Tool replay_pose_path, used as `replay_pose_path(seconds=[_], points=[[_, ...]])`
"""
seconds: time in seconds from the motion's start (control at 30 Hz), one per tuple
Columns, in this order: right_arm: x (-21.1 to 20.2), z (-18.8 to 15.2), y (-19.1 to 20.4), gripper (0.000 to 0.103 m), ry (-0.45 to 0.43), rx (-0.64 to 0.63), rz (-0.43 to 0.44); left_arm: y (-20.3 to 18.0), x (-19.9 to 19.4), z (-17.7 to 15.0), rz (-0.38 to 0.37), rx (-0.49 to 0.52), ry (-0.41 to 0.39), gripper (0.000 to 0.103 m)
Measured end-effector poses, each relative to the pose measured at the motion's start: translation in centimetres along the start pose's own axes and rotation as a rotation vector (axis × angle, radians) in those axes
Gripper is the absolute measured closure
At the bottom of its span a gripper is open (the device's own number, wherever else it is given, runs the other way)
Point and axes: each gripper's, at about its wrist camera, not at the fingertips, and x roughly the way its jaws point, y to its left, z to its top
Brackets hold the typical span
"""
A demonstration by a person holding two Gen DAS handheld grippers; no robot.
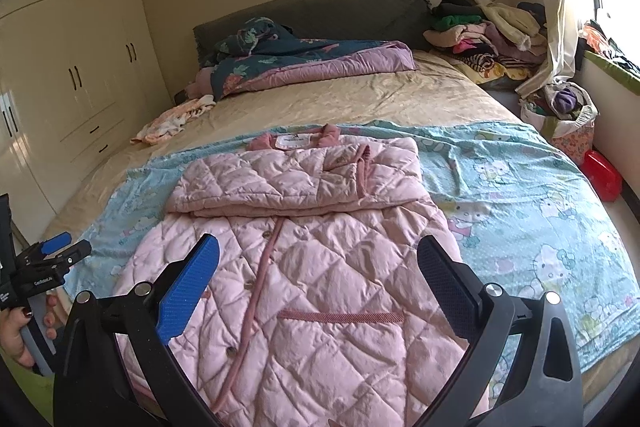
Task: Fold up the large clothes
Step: 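Move both tools back toward the ribbed hem of the jacket, then close the left tool on the hem while the right tool grasps the hem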
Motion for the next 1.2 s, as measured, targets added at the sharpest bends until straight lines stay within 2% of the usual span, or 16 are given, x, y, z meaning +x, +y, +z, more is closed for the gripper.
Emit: replay_pose_path(seconds=[0.97,1.2], points=[[2.0,-5.3,-3.2,0.004,0.120,0.000,-0.055,2.4,3.5,-6.0,0.051,-0.001,0.158,0.009],[2.1,-6.2,-4.0,0.004,0.135,0.009,-0.056,4.8,3.7,-7.7,0.054,-0.049,0.199,0.009]])
